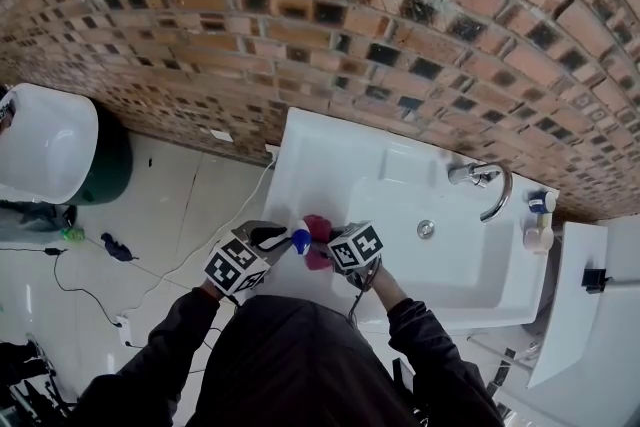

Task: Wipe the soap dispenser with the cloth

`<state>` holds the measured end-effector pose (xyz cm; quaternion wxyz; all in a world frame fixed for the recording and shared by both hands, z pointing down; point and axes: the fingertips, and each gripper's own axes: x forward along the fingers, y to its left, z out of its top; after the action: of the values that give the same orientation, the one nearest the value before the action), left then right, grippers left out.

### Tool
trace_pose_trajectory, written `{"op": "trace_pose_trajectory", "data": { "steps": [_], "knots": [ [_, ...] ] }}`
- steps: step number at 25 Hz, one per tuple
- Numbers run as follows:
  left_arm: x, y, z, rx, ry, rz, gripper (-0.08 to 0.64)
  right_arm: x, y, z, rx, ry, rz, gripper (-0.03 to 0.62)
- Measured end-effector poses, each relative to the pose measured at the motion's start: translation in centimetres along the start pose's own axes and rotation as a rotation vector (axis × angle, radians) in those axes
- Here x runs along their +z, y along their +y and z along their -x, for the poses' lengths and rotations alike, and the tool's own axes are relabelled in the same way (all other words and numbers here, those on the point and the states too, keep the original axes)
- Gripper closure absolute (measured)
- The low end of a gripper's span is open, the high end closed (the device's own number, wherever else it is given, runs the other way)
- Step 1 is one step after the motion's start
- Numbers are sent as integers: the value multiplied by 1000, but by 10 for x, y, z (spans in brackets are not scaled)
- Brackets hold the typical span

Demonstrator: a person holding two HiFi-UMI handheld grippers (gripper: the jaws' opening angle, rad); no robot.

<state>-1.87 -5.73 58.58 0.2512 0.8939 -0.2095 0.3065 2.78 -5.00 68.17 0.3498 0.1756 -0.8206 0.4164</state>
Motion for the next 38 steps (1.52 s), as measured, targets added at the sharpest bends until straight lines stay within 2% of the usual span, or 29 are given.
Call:
{"op": "trace_pose_trajectory", "data": {
  "steps": [3,6,10,13,19,38],
  "knots": [
    [0,0,3,11,-13,-2,468,9,8,17,-37,-58,39,523],
    [6,-2,13,37,-60,-3,468,28,31,52,-44,-190,91,523],
    [20,-15,36,55,-156,-8,468,48,67,106,-110,-341,223,523],
    [29,-25,50,58,-208,-26,468,52,90,133,-169,-396,317,523],
    [37,-36,57,54,-234,-47,468,49,115,145,-198,-434,358,525],
    [40,-41,63,42,-254,-81,468,52,127,144,-225,-437,375,525]
  ]
}}
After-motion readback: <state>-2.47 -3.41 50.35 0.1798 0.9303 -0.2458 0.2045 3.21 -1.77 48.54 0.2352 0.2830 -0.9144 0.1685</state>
